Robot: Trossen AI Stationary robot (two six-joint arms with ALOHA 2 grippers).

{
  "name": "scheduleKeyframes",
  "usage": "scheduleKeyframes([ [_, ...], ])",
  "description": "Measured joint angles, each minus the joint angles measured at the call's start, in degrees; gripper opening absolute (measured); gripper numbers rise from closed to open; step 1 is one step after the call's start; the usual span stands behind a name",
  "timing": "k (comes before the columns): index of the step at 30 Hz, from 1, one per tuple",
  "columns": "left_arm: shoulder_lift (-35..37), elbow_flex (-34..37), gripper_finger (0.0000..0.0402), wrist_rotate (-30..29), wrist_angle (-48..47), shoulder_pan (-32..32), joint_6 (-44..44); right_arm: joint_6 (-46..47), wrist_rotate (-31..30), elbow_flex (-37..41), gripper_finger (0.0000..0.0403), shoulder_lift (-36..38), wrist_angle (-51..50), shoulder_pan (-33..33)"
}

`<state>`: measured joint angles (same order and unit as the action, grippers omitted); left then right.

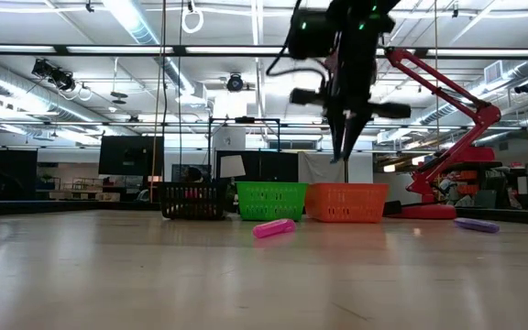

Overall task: Pick & Place Markers
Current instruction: Put the small blue pen into the orange bin, then put the small pink pen into the orange bin

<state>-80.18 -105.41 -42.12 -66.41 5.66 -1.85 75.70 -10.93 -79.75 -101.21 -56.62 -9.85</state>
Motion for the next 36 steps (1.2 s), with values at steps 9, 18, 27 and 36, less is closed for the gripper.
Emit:
scheduleKeyframes([
  [9, 0.0, 0.0, 0.0238, 4.6, 0.0, -2.9, -0.3, -6.0, 4.2, 0.0, 0.0015, -8.1, 5.7, -6.1],
  [18, 0.0, 0.0, 0.0238, 7.0, 0.1, -4.4, -2.7, -6.1, 8.5, 0.0, 0.0015, -12.9, 7.0, -5.9],
  [27, 0.0, 0.0, 0.0238, 9.0, 0.1, -4.9, -2.4, -6.1, 8.6, 0.0, 0.0103, -12.7, 6.1, -5.7],
  [36, 0.0, 0.0, 0.0238, 9.0, 0.1, -4.9, -1.8, -7.3, 9.0, 0.0, 0.0174, -11.7, 5.9, -5.6],
])
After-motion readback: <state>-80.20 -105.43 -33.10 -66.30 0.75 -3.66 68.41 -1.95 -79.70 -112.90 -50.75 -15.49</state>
